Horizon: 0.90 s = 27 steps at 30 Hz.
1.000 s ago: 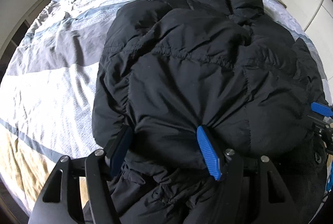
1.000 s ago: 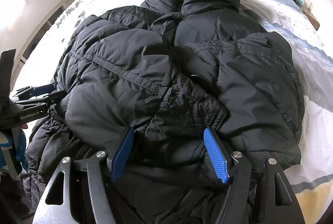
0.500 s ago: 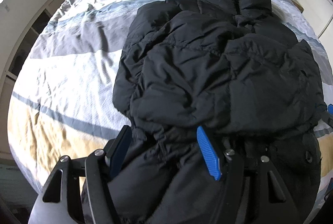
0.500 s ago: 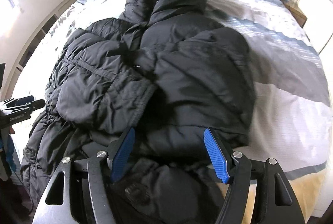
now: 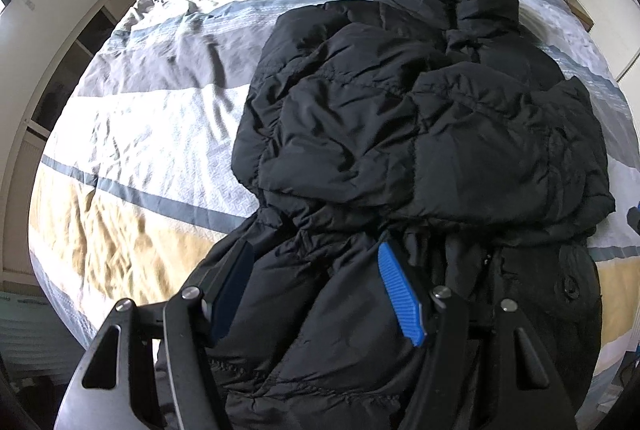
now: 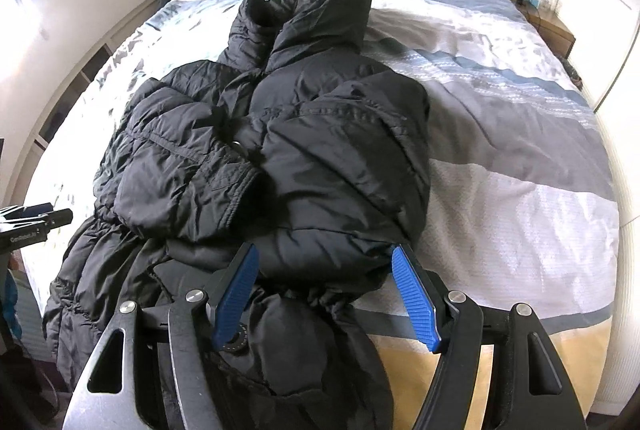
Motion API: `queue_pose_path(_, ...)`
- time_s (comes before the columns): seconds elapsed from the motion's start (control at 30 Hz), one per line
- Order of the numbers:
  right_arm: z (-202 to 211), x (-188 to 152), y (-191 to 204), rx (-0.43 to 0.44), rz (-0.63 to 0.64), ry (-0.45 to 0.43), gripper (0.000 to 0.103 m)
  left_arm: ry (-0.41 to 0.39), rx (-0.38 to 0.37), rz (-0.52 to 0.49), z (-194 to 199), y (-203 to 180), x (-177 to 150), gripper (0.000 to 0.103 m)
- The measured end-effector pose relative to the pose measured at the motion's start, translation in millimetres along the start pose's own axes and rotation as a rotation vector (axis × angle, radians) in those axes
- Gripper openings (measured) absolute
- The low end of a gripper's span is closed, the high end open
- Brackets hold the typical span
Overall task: Fold large clothes
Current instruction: 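Grasp the black coat's edge with both grippers and lift it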
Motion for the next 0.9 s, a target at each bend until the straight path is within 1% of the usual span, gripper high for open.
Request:
queue_pose_path(0.13,-1.0,1.2,-5.4,-0.055,-0.005,0.006,0.068,0.017,-0.002,-0.003,-15.6,5.3,8.3,0.063)
queue_pose_path(0.23,-3.9,2.5,-9.0,-0.075,-0.022,0.015,0.068,0.030,-0.012,-0.004,-29.0,6.9,17.7,0.063)
queue_pose_path(0.3,-8.0,5.3,-11.6,-0.083,-0.031,0.024,0.068,0.022,-0.015,-0.010,-32.9,8.5,26.7,0.063)
queue_pose_path(0.4,-14.3,16.2,-17.2,-0.088,-0.042,0.024,0.068,-0.013,-0.037,-0.008,-34.1,12.8,52.6,0.063)
queue_pose_path(0.5,-25.0,37.2,-28.5,-0.091,-0.060,0.015,0.068,-0.044,-0.061,-0.013,-39.2,17.1,90.8,0.063)
queue_pose_path(0.53,-29.2,43.6,-31.2,-0.091,-0.065,0.013,0.068,-0.052,-0.071,-0.017,-43.5,17.9,108.3,0.063)
queue_pose_path(0.6,-42.9,65.8,-40.3,-0.086,-0.075,0.007,0.068,-0.064,-0.095,-0.018,-52.3,16.9,139.3,0.063)
queue_pose_path(0.67,-54.4,87.8,-46.6,-0.073,-0.085,-0.011,0.069,-0.077,-0.134,-0.012,-61.9,13.2,171.1,0.063)
queue_pose_path(0.8,-83.5,143.1,-64.6,-0.006,-0.131,-0.056,0.072,-0.110,-0.213,-0.008,-85.6,-3.9,239.1,0.063)
queue_pose_path(0.83,-92.3,159.2,-69.9,0.021,-0.150,-0.072,0.073,-0.114,-0.241,-0.005,-93.4,-10.7,258.9,0.063)
queue_pose_path(0.9,-111.1,190.3,-78.9,0.049,-0.177,-0.093,0.075,-0.118,-0.291,-0.001,-109.6,-26.2,293.9,0.063)
Point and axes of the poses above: each gripper's, at about its wrist camera, not at the fingertips, and z roughly against the way its jaws point, y to its left, x to its top, the point moved 6 cm from there along -z, roughly the way its jaws point, and after that the axes turned 5 degrees about z, right-handed, at the moved point
